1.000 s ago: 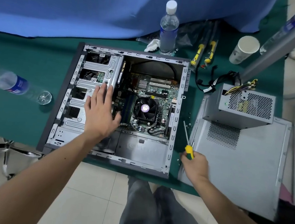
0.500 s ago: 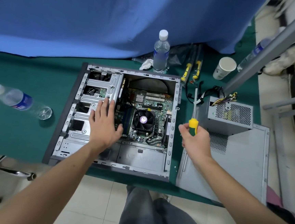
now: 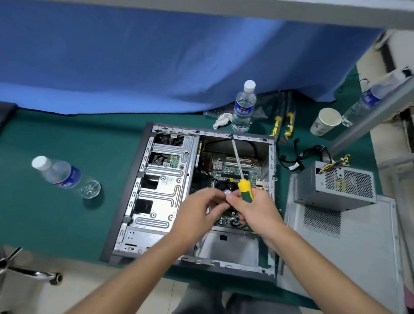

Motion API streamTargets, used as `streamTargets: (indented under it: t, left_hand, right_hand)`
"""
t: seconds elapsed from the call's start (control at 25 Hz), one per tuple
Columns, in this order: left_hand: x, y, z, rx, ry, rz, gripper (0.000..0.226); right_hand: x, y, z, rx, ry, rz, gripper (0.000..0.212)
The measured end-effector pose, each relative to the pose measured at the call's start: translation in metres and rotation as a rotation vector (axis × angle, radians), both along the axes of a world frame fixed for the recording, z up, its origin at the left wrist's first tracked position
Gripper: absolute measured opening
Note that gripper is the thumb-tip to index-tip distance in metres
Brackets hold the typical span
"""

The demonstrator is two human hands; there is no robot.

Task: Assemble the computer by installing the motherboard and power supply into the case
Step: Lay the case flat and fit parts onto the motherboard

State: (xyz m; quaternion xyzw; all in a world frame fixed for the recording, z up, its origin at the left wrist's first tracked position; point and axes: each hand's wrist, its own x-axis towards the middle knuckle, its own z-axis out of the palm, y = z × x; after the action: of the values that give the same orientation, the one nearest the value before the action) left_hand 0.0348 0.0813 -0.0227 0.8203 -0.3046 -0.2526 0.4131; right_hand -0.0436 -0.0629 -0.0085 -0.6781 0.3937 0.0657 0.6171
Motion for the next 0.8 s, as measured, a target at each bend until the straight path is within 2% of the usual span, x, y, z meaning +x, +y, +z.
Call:
streamTargets:
  t: [0.32, 0.4, 0.52, 0.6, 0.64, 0.76, 0.8]
  left_hand:
    - [0.021, 0.005, 0.008, -0.106, -0.093, -0.053, 0.005]
    - [0.018, 0.005, 0.01, -0.163, 0.046, 0.023, 0.01]
    - [0.016, 0.003, 0.016, -0.317, 0.534, 0.251, 0.012]
    - [0.014, 0.005, 0.02, -0.425, 0.863, 0.377, 0.01]
    - [0.013, 0.008, 0.021, -0.476, 0.973, 0.407, 0.013]
    - [0.016, 0.018, 0.021, -0.577, 1.073, 0.407, 0.018]
    - [0.017, 0.021, 0.022, -0.594, 1.079, 0.404, 0.019]
  right_hand:
    - [0.004, 0.002, 0.017, 0.193, 0.013, -0.015, 0.017]
    - [0.002, 0.003, 0.02, 0.284, -0.02, -0.055, 0.017]
    - [0.004, 0.004, 0.025, 0.404, -0.113, -0.134, 0.011]
    - [0.002, 0.0, 0.028, 0.265, -0.15, -0.044, 0.01]
    - [-0.002, -0.003, 0.03, 0.094, -0.156, 0.055, 0.012]
    - [-0.013, -0.014, 0.034, -0.59, -0.122, 0.418, 0.023]
    - [-0.016, -0.018, 0.035, -0.725, -0.113, 0.482, 0.023]
